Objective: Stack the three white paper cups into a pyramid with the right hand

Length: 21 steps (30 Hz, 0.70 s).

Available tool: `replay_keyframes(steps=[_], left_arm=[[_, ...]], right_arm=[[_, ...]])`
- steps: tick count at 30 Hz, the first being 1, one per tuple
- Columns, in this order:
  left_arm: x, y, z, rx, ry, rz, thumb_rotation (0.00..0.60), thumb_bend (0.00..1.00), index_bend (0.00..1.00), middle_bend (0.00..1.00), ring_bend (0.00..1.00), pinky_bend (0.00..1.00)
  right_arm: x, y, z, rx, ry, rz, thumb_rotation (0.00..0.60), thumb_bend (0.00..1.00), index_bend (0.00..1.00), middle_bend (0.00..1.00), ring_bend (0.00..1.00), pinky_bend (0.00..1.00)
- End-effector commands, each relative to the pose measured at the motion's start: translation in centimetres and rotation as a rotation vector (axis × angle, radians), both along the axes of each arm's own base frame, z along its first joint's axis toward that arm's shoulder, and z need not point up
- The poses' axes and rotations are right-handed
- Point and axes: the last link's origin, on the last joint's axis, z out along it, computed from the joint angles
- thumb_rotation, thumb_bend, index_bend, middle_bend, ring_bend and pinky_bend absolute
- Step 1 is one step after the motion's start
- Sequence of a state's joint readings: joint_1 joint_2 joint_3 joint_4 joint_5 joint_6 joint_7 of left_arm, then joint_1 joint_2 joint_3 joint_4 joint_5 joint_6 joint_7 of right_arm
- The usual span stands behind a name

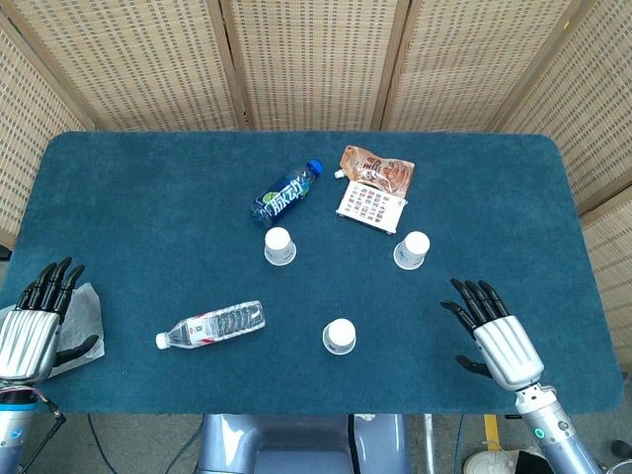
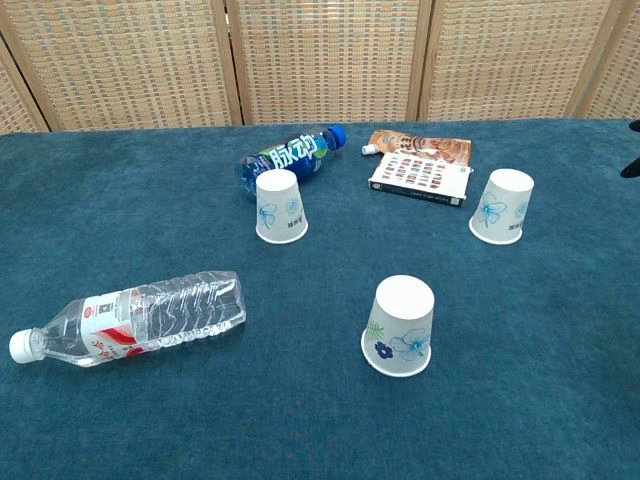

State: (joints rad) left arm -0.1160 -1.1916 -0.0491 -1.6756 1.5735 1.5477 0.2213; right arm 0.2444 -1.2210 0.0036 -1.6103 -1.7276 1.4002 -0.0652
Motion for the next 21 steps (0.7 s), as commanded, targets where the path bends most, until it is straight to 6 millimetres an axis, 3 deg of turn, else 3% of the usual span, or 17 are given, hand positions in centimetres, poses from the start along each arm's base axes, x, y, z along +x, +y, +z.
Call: replay_keyframes(steps=[1, 12, 21], left_arm=[[0.0, 0.0, 0.0, 0.001, 0.003, 0.003, 0.6, 0.1, 0.02, 0.0, 0.0, 0.16], [-0.2, 0.2, 0.1, 0.001, 0.001, 0.009, 0.6, 0.11, 0.02, 0.0, 0.0, 0.16], [-0.3, 0.2, 0.1, -0.004, -0.004, 0.008, 0.6, 0.11, 0.02, 0.0, 0.0, 0.16]], right_arm=[[1.0, -0.9, -0.3, 0.062, -0.001, 0.041, 0.6, 0.13, 0.25, 0.0, 0.0, 0.1], [5.2, -2.6, -4.8, 0.238, -0.024, 0.074, 0.6, 0.16, 0.3, 0.0, 0.0, 0.11], [8.1, -3.5, -6.9, 0.266, -0.037, 0.089, 0.6, 0.16, 0.3, 0.0, 0.0, 0.11]])
